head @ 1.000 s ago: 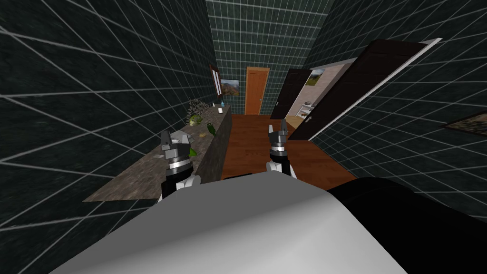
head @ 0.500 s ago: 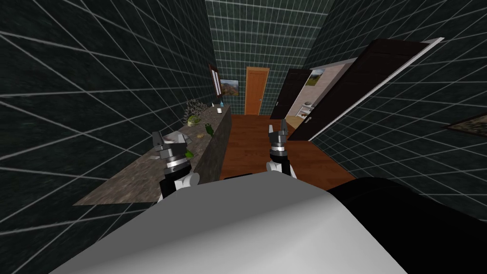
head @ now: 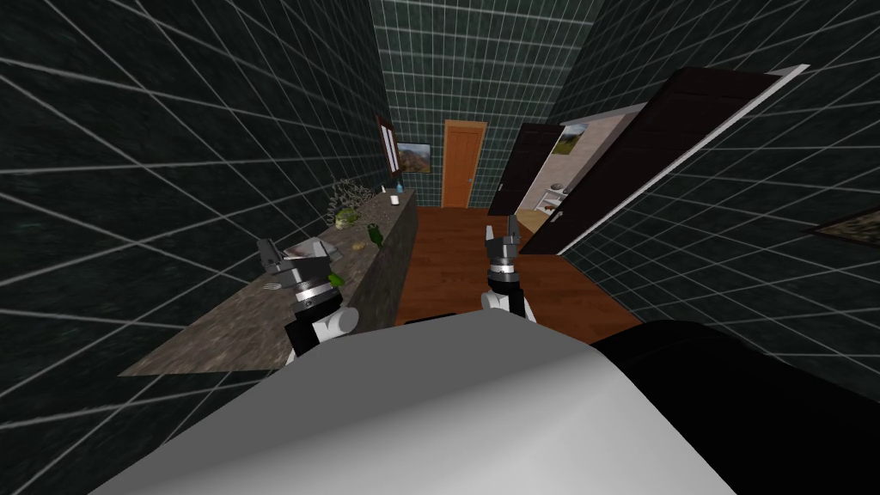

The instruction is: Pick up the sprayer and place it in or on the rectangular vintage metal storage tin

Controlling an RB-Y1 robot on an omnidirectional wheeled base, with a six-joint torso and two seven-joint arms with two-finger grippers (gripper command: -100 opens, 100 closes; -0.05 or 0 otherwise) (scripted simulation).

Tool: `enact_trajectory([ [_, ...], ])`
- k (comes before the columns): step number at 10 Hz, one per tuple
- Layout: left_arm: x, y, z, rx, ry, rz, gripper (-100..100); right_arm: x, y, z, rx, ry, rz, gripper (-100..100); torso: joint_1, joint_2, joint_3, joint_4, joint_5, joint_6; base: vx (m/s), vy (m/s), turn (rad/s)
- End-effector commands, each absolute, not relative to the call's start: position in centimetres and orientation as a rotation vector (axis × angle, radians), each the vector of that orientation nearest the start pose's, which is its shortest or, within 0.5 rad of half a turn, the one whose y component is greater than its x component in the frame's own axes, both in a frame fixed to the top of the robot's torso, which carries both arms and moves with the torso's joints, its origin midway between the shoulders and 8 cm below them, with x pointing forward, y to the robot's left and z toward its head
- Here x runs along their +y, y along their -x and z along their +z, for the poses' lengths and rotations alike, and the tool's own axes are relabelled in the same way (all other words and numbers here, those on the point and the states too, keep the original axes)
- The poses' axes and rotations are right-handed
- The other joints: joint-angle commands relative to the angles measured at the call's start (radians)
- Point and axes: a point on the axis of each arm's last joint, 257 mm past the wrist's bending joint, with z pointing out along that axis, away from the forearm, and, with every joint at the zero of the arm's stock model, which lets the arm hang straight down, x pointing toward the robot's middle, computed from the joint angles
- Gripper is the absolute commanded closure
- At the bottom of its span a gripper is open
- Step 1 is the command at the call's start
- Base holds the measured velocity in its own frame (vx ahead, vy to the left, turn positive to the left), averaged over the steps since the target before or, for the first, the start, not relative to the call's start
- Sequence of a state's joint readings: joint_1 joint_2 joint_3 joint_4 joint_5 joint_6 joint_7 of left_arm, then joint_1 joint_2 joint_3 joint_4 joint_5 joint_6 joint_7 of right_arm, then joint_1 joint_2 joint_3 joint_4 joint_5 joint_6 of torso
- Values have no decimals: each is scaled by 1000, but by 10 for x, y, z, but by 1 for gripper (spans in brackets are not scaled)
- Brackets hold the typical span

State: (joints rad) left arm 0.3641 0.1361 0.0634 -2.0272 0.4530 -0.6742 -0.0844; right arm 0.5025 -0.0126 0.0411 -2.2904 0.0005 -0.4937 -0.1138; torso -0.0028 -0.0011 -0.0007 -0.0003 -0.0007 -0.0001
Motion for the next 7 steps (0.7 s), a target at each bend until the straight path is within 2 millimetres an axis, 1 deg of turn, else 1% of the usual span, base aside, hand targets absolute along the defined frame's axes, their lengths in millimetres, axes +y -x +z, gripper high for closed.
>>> enact_trajectory([
  [1,372,-363,-10,332,818,-1445,-100,-264,-345,27,592,-697,1450,0,0,0,0,0,0,0,13,-51,6],
  [2,374,-363,-10,321,827,-1451,-100,-264,-345,27,592,-697,1450,0,0,0,0,0,0,0,13,-45,5],
  [3,386,-363,-11,272,837,-1461,-100,-264,-345,27,592,-697,1450,0,0,0,0,0,0,0,24,-53,6],
  [4,389,-363,-12,260,849,-1468,-100,-264,-345,27,592,-697,1450,0,-1,-1,0,0,0,0,23,-45,5],
  [5,401,-363,-12,209,857,-1475,-100,-264,-345,27,592,-697,1450,0,0,-1,0,0,0,0,26,-45,7],
  [6,404,-363,-14,194,870,-1482,-100,-264,-345,27,592,-697,1450,0,0,-1,-1,0,0,0,22,-40,4],
  [7,417,-363,-14,143,878,-1488,-100,-264,-345,27,592,-697,1450,0,0,-1,0,0,0,0,18,-56,9],
])
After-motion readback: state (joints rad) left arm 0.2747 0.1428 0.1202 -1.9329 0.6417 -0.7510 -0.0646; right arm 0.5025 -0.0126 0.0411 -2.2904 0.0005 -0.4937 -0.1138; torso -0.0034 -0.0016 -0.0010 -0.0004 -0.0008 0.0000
